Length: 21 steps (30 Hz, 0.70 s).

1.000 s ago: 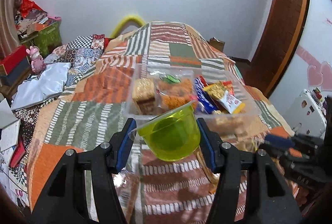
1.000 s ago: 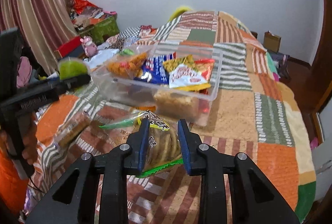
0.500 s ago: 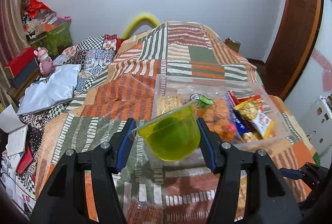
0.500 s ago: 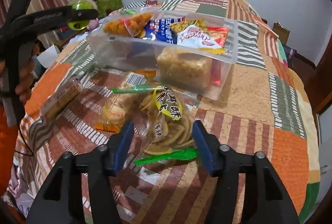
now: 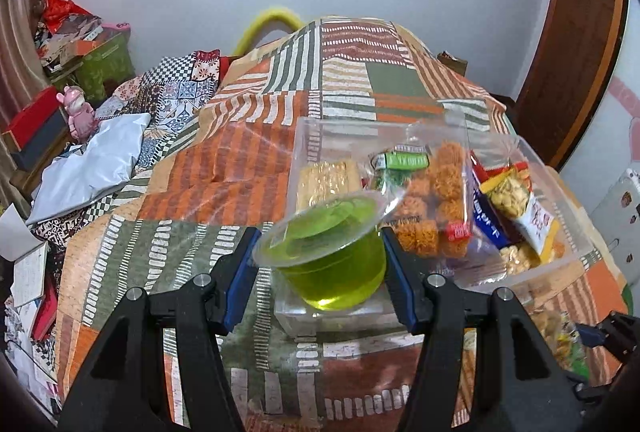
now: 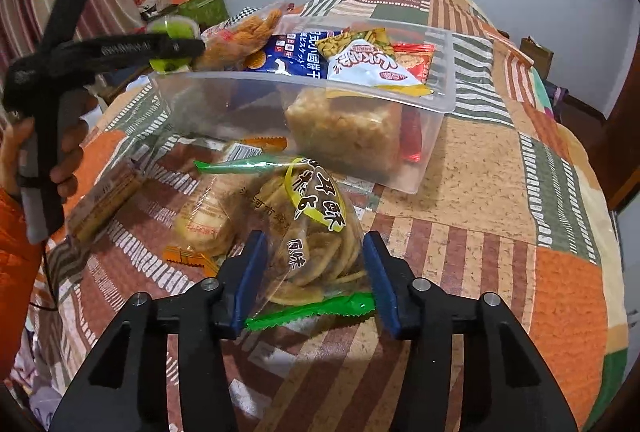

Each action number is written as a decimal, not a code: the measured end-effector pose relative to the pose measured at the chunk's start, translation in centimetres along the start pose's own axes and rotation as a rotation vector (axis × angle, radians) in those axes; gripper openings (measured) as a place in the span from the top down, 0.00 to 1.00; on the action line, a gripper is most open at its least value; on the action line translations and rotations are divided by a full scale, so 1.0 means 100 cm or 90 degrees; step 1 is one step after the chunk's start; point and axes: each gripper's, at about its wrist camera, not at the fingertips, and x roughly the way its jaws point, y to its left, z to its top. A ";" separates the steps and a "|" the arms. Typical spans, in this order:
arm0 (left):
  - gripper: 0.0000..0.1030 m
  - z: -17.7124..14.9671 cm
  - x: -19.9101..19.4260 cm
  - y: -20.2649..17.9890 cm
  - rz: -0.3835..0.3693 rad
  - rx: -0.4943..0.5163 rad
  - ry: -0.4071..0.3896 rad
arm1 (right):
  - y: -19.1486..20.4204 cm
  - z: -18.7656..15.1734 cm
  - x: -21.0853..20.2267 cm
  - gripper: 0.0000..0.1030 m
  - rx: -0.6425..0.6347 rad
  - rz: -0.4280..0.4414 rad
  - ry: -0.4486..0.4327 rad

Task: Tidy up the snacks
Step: 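Carry the jelly cup and cookie bag into the clear box and release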

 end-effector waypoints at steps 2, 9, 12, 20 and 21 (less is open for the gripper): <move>0.43 -0.001 -0.002 -0.003 0.005 0.010 -0.002 | -0.001 0.000 -0.003 0.58 0.005 0.003 -0.006; 0.42 -0.004 -0.011 -0.004 -0.001 0.012 -0.001 | 0.001 0.013 -0.026 0.61 0.011 0.020 -0.047; 0.41 -0.006 -0.014 -0.002 -0.009 0.007 -0.001 | 0.003 0.023 -0.038 0.62 0.009 0.028 -0.074; 0.37 -0.006 -0.028 0.000 -0.022 0.015 -0.017 | 0.001 0.065 -0.043 0.64 0.008 0.007 -0.136; 0.34 -0.005 -0.030 0.000 -0.024 0.014 -0.022 | 0.000 0.072 -0.039 0.68 0.008 0.001 -0.138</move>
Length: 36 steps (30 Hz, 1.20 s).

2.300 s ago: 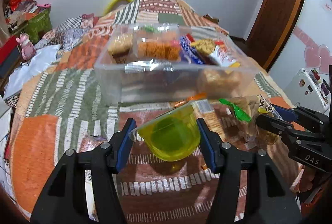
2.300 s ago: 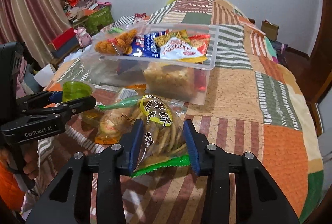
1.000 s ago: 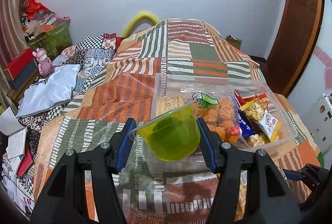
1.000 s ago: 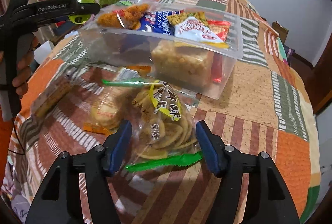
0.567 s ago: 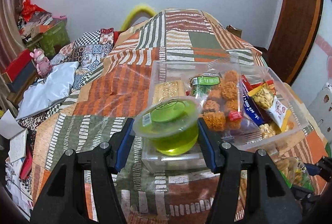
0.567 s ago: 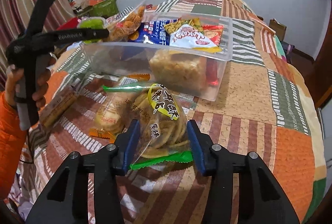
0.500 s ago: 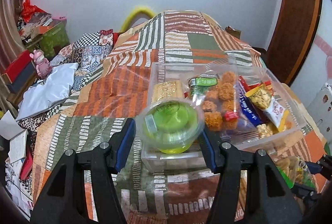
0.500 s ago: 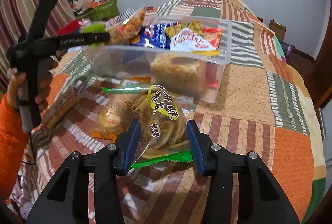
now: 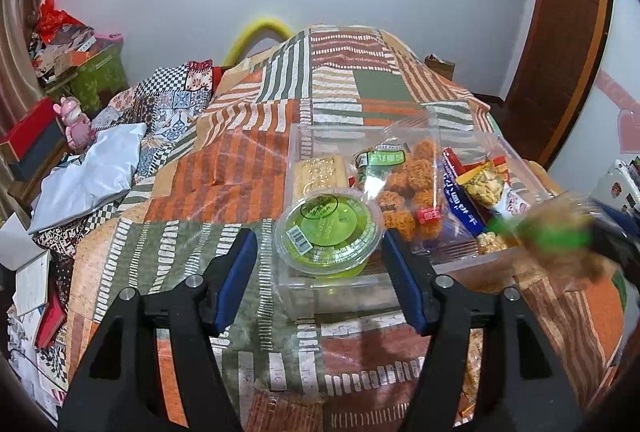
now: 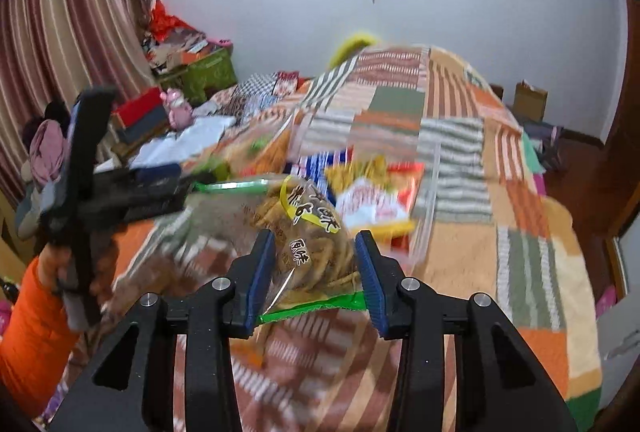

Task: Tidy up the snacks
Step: 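Carry the jelly cup and cookie bag into the clear box and release, then grasp a wafer roll pack with the left gripper while the right grasps another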

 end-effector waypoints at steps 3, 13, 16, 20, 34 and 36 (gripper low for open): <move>0.28 0.002 -0.007 0.002 -0.003 -0.004 -0.020 | -0.005 0.014 0.018 0.72 0.007 0.002 0.002; 0.28 -0.001 -0.007 0.011 -0.015 -0.021 -0.024 | -0.005 0.021 0.055 0.72 -0.008 -0.046 0.024; 0.28 -0.006 -0.006 0.015 -0.018 -0.032 -0.014 | -0.003 0.020 0.056 0.71 -0.020 -0.050 0.026; 0.28 -0.015 -0.011 0.016 -0.019 -0.032 -0.005 | 0.000 0.019 0.047 0.71 -0.019 -0.058 0.030; 0.13 -0.068 -0.035 0.031 0.011 -0.035 0.045 | 0.019 -0.009 0.012 0.30 0.020 -0.003 0.029; 0.13 -0.080 -0.032 0.032 0.016 -0.038 0.063 | 0.022 -0.017 0.016 0.28 0.024 0.003 0.044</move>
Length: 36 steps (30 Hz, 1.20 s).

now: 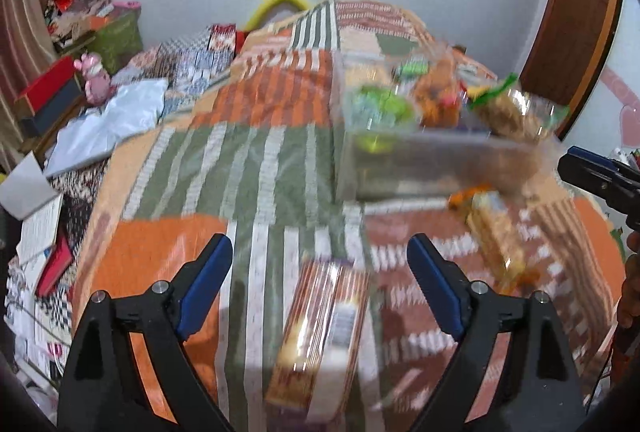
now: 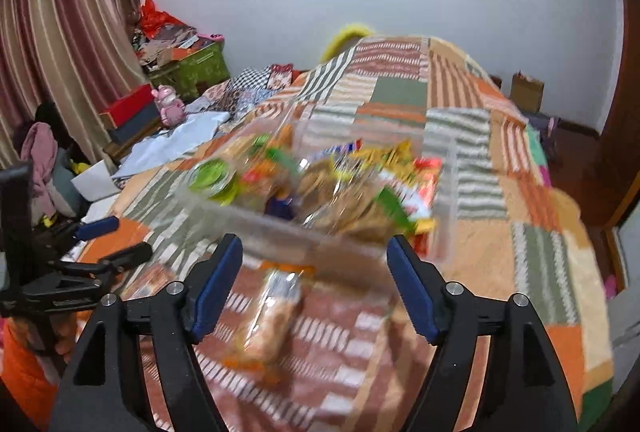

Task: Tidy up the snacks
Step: 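Grasp a wafer roll pack with the left gripper while the right grasps another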

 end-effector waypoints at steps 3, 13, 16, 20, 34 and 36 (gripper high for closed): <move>0.13 -0.016 0.006 0.003 -0.001 -0.008 0.026 | 0.004 -0.012 0.014 0.28 0.001 0.004 0.036; 0.14 -0.049 0.020 0.015 0.021 -0.036 0.056 | 0.019 -0.034 0.049 0.29 -0.019 0.020 0.123; 0.20 -0.049 0.019 0.015 0.022 -0.041 0.048 | 0.022 -0.036 0.056 0.40 -0.023 0.023 0.134; 0.38 -0.050 0.018 0.009 0.024 -0.028 0.037 | 0.024 -0.039 0.062 0.54 -0.030 0.026 0.148; 0.57 -0.039 -0.004 0.006 0.012 -0.033 0.010 | 0.025 -0.038 0.042 0.69 -0.038 0.042 0.116; 0.57 -0.035 -0.011 0.003 0.006 -0.032 -0.001 | 0.025 -0.037 0.034 0.69 -0.038 0.043 0.104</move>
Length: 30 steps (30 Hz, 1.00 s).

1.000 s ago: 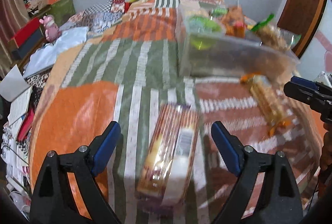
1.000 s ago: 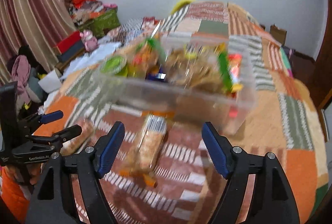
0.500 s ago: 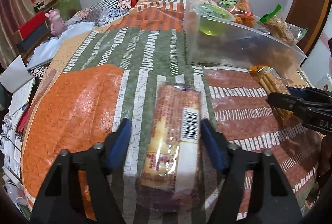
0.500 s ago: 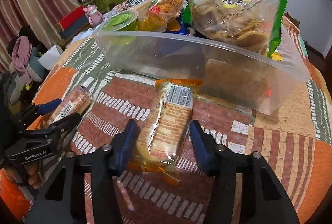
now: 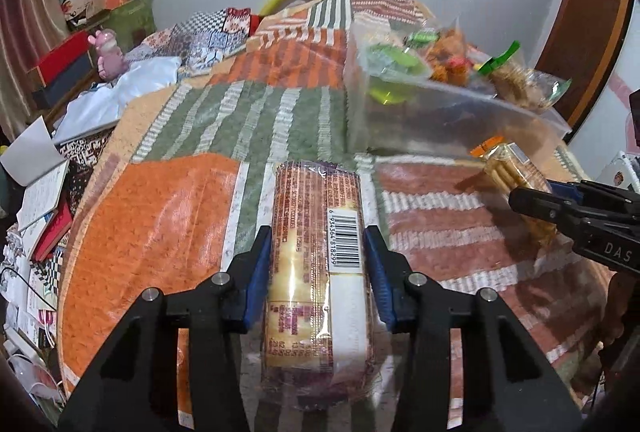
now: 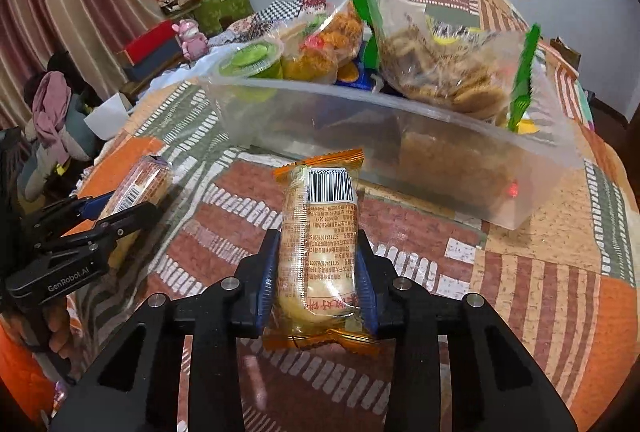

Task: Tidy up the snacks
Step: 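Grasp a wafer roll pack with the left gripper while the right grasps another, then lower both wafer roll packs into the clear box and open both grippers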

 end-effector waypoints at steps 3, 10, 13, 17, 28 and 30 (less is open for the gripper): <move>0.57 0.008 -0.010 -0.005 -0.013 0.000 -0.018 | 0.000 0.003 -0.013 0.69 0.000 -0.002 -0.023; 0.57 0.033 -0.030 -0.023 -0.038 0.017 -0.066 | -0.005 0.015 -0.046 0.69 0.009 -0.019 -0.087; 0.57 0.045 -0.035 -0.031 -0.047 0.024 -0.084 | -0.010 0.022 -0.058 0.69 0.019 -0.026 -0.110; 0.57 0.061 -0.036 -0.044 -0.060 0.036 -0.105 | -0.017 0.028 -0.072 0.69 0.028 -0.037 -0.138; 0.57 0.106 -0.012 -0.076 -0.108 0.046 -0.125 | -0.052 0.049 -0.082 0.69 0.062 -0.073 -0.183; 0.57 0.116 -0.005 -0.081 -0.113 0.049 -0.125 | -0.058 0.054 -0.080 0.69 0.065 -0.077 -0.184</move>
